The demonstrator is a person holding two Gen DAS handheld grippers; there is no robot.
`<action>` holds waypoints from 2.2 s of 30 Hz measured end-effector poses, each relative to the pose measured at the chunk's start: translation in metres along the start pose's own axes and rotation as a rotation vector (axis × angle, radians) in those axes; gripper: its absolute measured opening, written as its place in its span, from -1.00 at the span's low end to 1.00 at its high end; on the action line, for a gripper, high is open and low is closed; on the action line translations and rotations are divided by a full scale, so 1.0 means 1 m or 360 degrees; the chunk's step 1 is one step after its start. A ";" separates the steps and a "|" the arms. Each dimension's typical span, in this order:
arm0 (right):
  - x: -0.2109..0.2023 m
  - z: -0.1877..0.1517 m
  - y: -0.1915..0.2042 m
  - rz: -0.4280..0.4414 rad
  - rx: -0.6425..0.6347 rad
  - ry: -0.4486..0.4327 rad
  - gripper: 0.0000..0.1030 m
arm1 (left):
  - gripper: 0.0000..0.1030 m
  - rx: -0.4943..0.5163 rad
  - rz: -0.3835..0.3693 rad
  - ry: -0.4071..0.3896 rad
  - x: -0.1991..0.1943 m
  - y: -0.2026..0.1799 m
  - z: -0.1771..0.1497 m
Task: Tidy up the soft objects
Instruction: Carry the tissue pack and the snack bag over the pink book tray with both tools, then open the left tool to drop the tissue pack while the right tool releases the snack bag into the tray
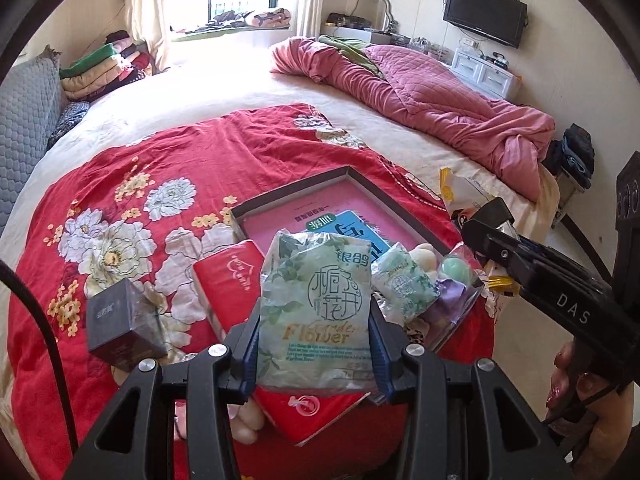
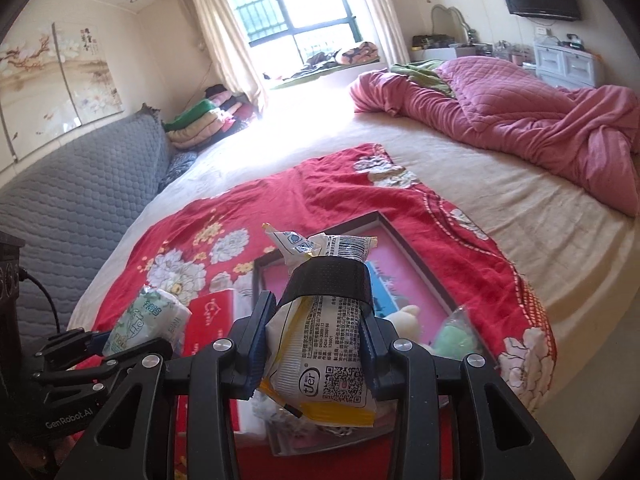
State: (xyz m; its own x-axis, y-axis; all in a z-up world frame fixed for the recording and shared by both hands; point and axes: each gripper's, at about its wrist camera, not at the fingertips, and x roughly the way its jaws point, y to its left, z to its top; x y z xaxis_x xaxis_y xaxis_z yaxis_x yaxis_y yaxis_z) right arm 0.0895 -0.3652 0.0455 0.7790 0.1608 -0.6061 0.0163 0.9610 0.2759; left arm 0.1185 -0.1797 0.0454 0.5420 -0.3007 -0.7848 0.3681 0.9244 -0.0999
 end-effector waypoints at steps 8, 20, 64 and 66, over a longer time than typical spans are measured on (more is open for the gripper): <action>0.016 -0.010 -0.030 -0.0078 0.0033 0.0048 -0.23 | -0.12 0.0075 -0.0055 0.0165 0.059 -0.027 0.012; 0.055 -0.024 -0.041 -0.0054 0.0058 0.0145 -0.22 | -0.08 0.0087 -0.0056 0.0322 0.108 -0.029 0.015; 0.080 -0.032 -0.055 -0.0237 0.0079 0.0177 0.28 | 0.20 0.0036 -0.0062 0.0209 0.074 -0.017 0.006; 0.080 -0.033 -0.060 -0.0242 0.0104 0.0182 0.28 | 0.20 0.0033 -0.0067 0.0208 0.072 -0.016 0.006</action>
State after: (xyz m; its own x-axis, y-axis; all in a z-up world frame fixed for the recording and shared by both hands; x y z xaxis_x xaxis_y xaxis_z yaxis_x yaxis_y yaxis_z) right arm 0.1304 -0.4028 -0.0445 0.6881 0.0431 -0.7244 0.1719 0.9602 0.2204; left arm 0.1561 -0.2179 -0.0058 0.4230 -0.3046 -0.8534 0.4046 0.9062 -0.1230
